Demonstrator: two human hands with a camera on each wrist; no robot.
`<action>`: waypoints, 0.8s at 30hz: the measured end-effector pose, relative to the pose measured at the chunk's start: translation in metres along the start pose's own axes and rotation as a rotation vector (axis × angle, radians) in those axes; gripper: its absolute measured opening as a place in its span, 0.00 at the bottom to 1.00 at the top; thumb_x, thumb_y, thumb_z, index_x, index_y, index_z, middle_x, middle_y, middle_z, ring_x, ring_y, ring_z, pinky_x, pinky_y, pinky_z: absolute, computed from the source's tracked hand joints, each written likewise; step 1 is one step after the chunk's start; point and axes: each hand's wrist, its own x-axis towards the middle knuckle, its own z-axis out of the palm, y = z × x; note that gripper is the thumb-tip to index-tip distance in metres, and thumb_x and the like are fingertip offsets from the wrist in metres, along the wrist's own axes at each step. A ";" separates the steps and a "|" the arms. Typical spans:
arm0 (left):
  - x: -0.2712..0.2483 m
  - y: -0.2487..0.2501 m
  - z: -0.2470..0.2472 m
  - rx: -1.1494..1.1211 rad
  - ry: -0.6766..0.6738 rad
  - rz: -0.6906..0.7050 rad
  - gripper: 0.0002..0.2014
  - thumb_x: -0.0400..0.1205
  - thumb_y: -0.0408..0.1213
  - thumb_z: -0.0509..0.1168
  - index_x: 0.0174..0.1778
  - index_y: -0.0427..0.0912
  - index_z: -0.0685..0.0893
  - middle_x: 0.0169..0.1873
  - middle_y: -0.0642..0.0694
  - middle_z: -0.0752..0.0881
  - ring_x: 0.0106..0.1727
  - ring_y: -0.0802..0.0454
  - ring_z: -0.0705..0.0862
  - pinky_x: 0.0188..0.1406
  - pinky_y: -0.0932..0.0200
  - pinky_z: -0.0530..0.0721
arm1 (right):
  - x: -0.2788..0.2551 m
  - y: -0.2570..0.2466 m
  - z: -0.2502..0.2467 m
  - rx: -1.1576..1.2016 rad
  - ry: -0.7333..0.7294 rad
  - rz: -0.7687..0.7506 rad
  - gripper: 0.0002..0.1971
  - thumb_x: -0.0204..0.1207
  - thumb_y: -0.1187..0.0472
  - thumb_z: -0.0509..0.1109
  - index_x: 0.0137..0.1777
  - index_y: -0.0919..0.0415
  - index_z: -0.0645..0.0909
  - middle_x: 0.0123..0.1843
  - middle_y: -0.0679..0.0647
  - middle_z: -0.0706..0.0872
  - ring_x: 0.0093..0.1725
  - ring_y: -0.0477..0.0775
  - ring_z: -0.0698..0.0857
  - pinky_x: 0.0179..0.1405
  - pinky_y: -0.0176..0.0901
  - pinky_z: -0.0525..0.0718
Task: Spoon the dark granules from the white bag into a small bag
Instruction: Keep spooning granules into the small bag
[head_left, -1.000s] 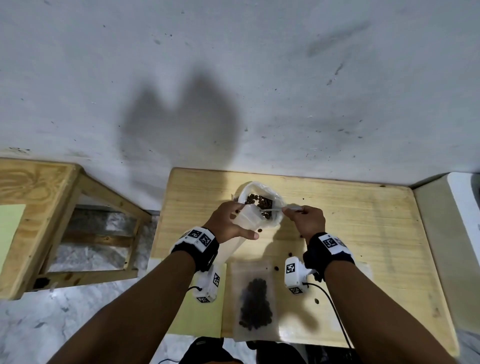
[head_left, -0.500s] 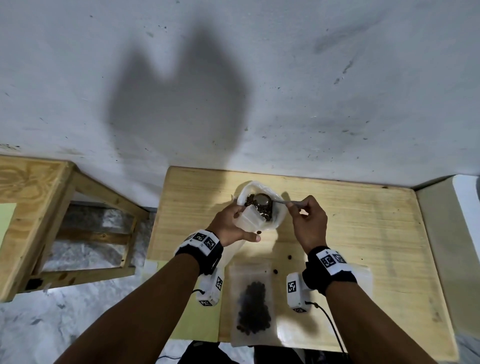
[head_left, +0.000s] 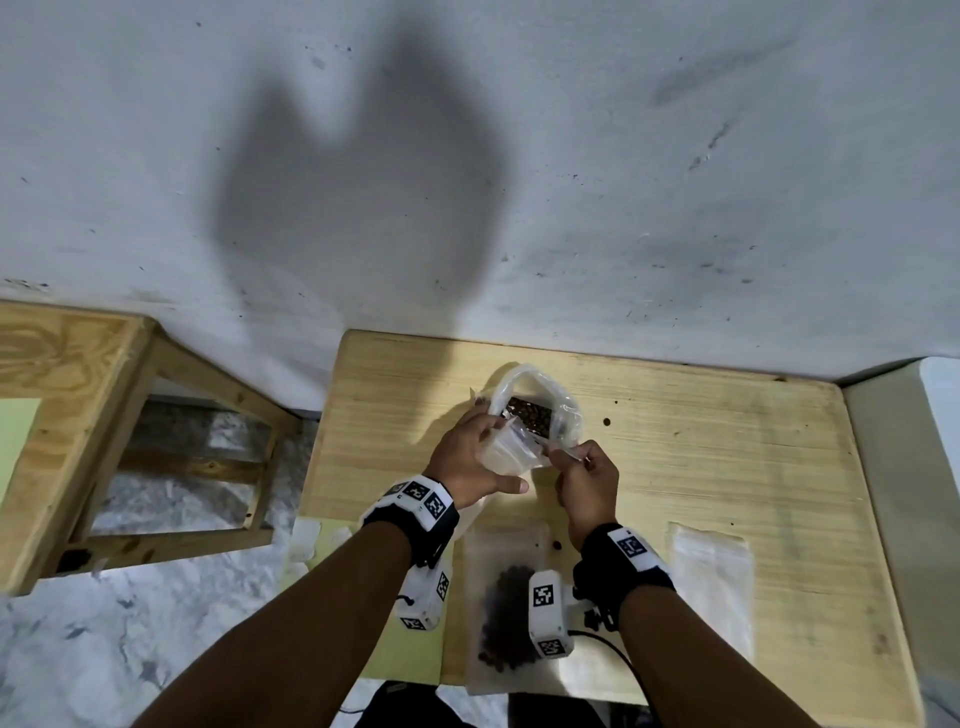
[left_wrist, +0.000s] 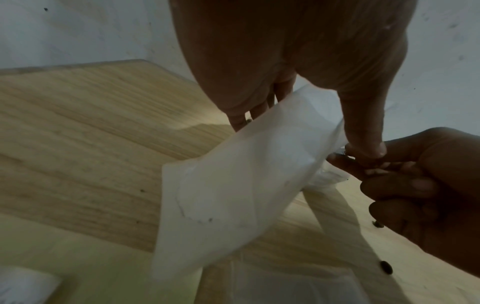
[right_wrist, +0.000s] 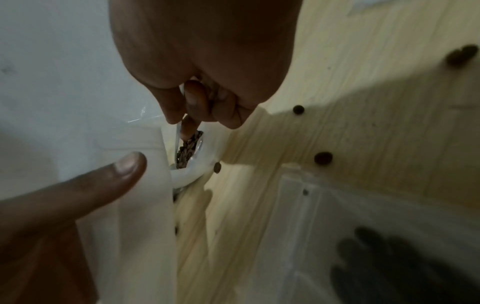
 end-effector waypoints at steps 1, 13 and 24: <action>0.000 -0.001 0.000 -0.001 0.001 0.002 0.53 0.49 0.57 0.85 0.73 0.48 0.76 0.81 0.55 0.65 0.79 0.54 0.70 0.78 0.49 0.73 | 0.000 0.001 0.001 0.033 0.015 0.045 0.23 0.73 0.64 0.77 0.23 0.51 0.69 0.27 0.53 0.70 0.28 0.51 0.67 0.29 0.42 0.65; -0.004 -0.005 -0.005 -0.110 0.038 -0.017 0.56 0.44 0.59 0.86 0.71 0.50 0.78 0.71 0.57 0.76 0.69 0.55 0.79 0.69 0.50 0.82 | 0.002 -0.017 -0.018 0.184 0.061 0.150 0.21 0.74 0.69 0.75 0.28 0.52 0.68 0.35 0.62 0.78 0.21 0.50 0.61 0.20 0.38 0.59; -0.005 -0.001 -0.010 -0.051 0.078 -0.013 0.51 0.52 0.44 0.89 0.73 0.48 0.75 0.68 0.55 0.75 0.69 0.52 0.77 0.70 0.51 0.78 | -0.005 -0.065 -0.065 0.169 0.003 -0.065 0.19 0.76 0.74 0.71 0.30 0.57 0.68 0.38 0.64 0.91 0.19 0.49 0.61 0.21 0.38 0.58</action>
